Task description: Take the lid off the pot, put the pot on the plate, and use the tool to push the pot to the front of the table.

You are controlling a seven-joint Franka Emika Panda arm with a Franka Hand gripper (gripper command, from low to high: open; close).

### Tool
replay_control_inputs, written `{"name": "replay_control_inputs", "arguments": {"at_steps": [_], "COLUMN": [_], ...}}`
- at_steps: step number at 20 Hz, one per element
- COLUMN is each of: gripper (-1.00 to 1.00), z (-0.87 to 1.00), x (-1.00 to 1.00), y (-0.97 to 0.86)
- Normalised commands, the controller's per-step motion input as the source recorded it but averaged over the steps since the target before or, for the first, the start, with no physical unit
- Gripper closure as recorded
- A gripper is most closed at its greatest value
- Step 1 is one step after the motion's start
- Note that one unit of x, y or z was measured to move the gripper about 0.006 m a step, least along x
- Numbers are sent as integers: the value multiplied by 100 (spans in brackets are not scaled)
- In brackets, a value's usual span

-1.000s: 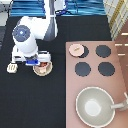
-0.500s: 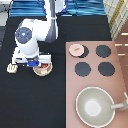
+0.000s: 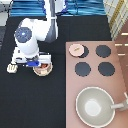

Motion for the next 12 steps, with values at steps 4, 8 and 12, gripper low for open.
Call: {"name": "replay_control_inputs", "arguments": {"at_steps": [4,8,12], "gripper": [-100,-100,-100], "z": [51,46,87], "x": [-25,-18,-11], "y": [0,0,-34]}}
